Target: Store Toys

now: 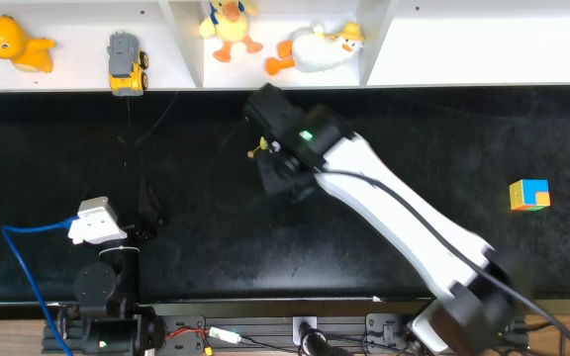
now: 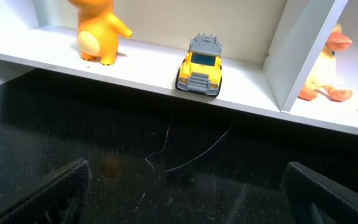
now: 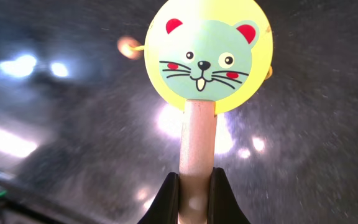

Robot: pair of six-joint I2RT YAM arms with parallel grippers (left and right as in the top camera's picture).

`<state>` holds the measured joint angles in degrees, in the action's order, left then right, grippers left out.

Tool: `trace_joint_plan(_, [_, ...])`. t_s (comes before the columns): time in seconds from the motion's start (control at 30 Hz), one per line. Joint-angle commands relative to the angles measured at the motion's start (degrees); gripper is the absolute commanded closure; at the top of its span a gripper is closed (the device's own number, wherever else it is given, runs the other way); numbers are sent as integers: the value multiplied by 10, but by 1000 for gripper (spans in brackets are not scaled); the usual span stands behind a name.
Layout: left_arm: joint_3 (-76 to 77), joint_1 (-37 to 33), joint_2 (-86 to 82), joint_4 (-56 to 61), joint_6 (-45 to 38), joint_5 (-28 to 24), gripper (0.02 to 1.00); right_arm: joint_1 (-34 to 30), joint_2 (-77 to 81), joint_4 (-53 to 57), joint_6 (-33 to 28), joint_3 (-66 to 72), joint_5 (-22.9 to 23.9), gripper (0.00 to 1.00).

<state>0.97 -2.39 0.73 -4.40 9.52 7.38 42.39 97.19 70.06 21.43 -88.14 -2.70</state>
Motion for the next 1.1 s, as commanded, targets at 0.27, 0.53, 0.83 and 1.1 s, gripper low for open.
trace_joint_plan(0.27, [-5, -4, -6, 3, 7, 2, 20, -92, -239, 11, 48, 166, 44, 954])
trace_joint_plan(0.53, [-5, -4, -6, 3, 7, 2, 23, -219, -313, 49, 47, 183, 101, 954])
trace_joint_plan(0.83, [-5, -4, -6, 3, 7, 2, 20, -372, -286, -12, -45, 183, 91, 954])
trace_joint_plan(1.1, [-5, -4, -6, 3, 6, 2, 20, -438, -210, -124, -185, 183, -23, 956])
